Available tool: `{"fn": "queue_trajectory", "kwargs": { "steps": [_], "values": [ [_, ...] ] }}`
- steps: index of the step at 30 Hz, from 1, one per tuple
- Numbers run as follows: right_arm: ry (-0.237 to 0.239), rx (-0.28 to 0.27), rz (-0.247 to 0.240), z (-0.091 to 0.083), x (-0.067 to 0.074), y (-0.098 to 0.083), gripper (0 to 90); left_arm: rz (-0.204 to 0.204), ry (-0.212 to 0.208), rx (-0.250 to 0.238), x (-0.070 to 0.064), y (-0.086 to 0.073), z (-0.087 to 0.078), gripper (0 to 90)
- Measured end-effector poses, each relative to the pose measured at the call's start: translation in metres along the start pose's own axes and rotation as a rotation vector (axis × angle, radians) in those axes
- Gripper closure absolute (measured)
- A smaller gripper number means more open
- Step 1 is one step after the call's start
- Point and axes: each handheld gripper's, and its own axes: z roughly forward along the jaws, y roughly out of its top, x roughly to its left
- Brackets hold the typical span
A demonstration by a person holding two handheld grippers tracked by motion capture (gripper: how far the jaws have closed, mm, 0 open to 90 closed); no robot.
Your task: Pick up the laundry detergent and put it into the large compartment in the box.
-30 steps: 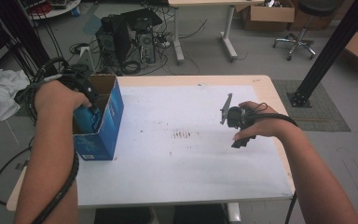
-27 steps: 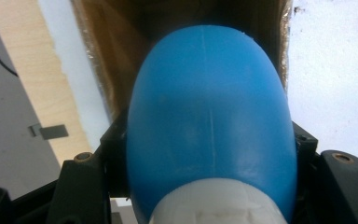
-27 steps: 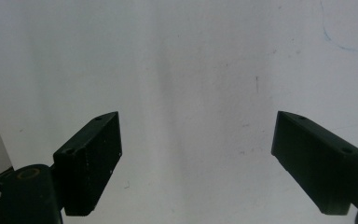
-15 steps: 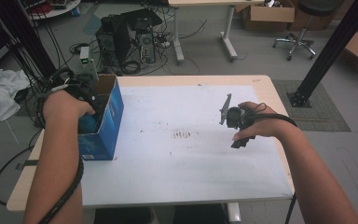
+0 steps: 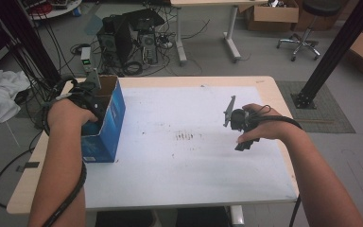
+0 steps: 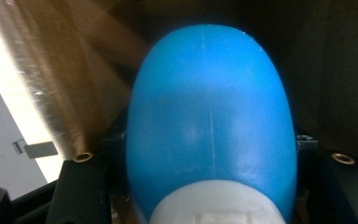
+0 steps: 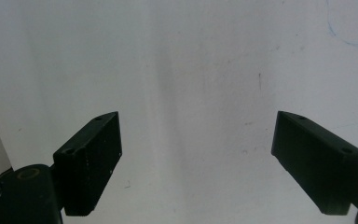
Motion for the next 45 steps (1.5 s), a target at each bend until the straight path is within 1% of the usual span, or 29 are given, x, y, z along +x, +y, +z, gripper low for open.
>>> {"fn": "queue_trajectory", "kwargs": {
  "steps": [1, 6, 8, 15, 17, 19, 24, 26, 29, 32, 34, 35, 37, 38, 40, 41, 42, 44, 45],
  "values": [
    [-0.003, 0.005, -0.002, 0.0, 0.0, 0.0, 16.2, 0.001, -0.003, -0.007, 0.0, 0.0, -0.001, 38.4],
    [0.004, -0.004, 0.003, 0.003, 0.0, -0.002, 16.3, 0.0, 0.004, -0.009, -0.002, 0.001, 0.0, 38.4],
    [0.001, 0.001, 0.001, 0.002, 0.0, -0.001, 16.3, -0.004, 0.006, -0.006, -0.002, 0.001, 0.0, 38.3],
    [0.0, 0.001, 0.002, 0.002, 0.0, -0.001, 16.2, -0.009, -0.004, -0.018, -0.001, 0.0, 0.0, 38.0],
    [0.0, 0.005, 0.0, 0.001, 0.0, 0.0, 16.2, -0.005, -0.011, -0.017, 0.0, -0.001, 0.0, 37.7],
    [0.0, 0.003, 0.0, 0.001, 0.0, 0.0, 16.2, -0.005, -0.012, -0.021, 0.0, -0.001, 0.0, 37.7],
    [-0.001, 0.0, 0.0, 0.001, 0.0, 0.001, 16.2, 0.01, -0.013, -0.025, 0.0, -0.001, 0.0, 37.3],
    [0.001, 0.011, -0.001, 0.001, -0.001, 0.002, 16.3, 0.008, -0.014, -0.024, 0.0, 0.0, 0.0, 37.3],
    [0.002, 0.005, 0.0, 0.002, -0.001, 0.002, 16.3, 0.01, -0.009, -0.023, 0.0, 0.0, 0.0, 36.4],
    [-0.004, 0.009, -0.003, 0.001, -0.001, 0.003, 16.2, 0.007, -0.01, -0.023, -0.001, -0.001, 0.0, 33.6],
    [-0.003, 0.008, -0.004, 0.001, -0.001, 0.003, 16.2, 0.016, 0.0, -0.025, -0.002, -0.001, -0.002, 33.2],
    [0.0, 0.001, -0.004, 0.001, 0.0, 0.003, 16.3, 0.01, -0.001, -0.03, -0.003, -0.002, -0.003, 32.8],
    [-0.002, 0.004, -0.003, 0.001, 0.0, 0.003, 16.3, 0.016, 0.007, -0.031, -0.003, -0.002, -0.005, 31.7],
    [-0.003, 0.004, -0.004, 0.001, 0.0, 0.003, 16.2, 0.012, 0.007, -0.035, -0.004, -0.002, -0.007, 31.4],
    [-0.004, 0.002, -0.003, 0.0, 0.0, 0.002, 16.2, 0.016, 0.02, -0.044, -0.005, -0.002, -0.01, 31.0],
    [-0.005, 0.0, -0.004, 0.0, 0.0, 0.002, 16.2, 0.01, 0.019, -0.05, -0.005, -0.003, -0.011, 31.0],
    [-0.006, -0.005, -0.004, -0.001, 0.0, 0.002, 16.2, 0.014, 0.023, -0.052, -0.005, -0.003, -0.012, 31.1],
    [-0.01, 0.002, -0.005, -0.002, 0.0, 0.001, 16.2, 0.018, 0.03, -0.05, -0.006, -0.003, -0.014, 31.0],
    [-0.009, 0.0, -0.006, -0.002, 0.0, 0.001, 16.2, 0.013, 0.026, -0.057, -0.007, -0.003, -0.015, 31.0]
  ]
}}
